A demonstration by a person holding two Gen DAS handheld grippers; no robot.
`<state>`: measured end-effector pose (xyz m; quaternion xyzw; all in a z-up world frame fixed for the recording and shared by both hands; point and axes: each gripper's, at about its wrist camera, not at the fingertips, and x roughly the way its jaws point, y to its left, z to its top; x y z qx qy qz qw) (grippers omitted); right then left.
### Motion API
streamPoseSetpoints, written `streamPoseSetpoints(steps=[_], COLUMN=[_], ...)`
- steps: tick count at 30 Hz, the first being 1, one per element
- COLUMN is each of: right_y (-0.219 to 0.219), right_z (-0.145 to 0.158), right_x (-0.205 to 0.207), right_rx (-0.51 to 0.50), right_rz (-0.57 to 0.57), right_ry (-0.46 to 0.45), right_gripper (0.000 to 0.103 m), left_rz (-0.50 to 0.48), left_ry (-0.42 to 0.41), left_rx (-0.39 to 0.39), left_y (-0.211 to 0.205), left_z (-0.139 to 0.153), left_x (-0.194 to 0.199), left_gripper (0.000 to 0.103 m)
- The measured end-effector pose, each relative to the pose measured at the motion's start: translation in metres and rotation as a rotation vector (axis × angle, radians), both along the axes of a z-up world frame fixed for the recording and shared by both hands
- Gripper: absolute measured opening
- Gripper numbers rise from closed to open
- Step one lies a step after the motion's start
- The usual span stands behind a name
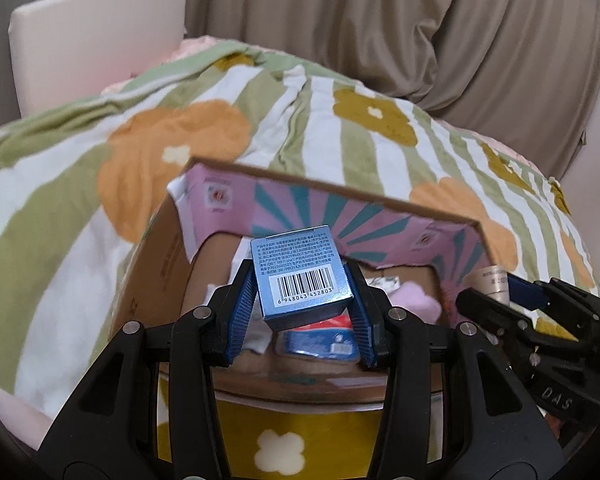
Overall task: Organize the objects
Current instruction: 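Carry the blue box with the left tool into the box while the right tool carries the jar there, then open both tools in the box and pull them back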
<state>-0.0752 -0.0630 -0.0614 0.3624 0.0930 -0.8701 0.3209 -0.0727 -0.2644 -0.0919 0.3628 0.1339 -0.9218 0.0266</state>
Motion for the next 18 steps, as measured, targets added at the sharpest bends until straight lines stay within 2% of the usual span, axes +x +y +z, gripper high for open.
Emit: streamPoseSetpoints(steps=[6,18], right_y=[-0.018,-0.027], right_z=[-0.017,-0.023], right_x=[0.004,0.004], right_rx=[0.027,0.031], right_rz=[0.038,0.094], right_ry=[-0.029,-0.043], right_gripper=[0.038,0.038], left_rz=[-0.011,-0.025], left_ry=[-0.03,-0.036], left_rx=[0.019,0.006], left_y=[-0.005,-0.009], left_z=[-0.015,-0.014], left_x=[-0.007,-0.015], left_gripper=[0.04,0.041])
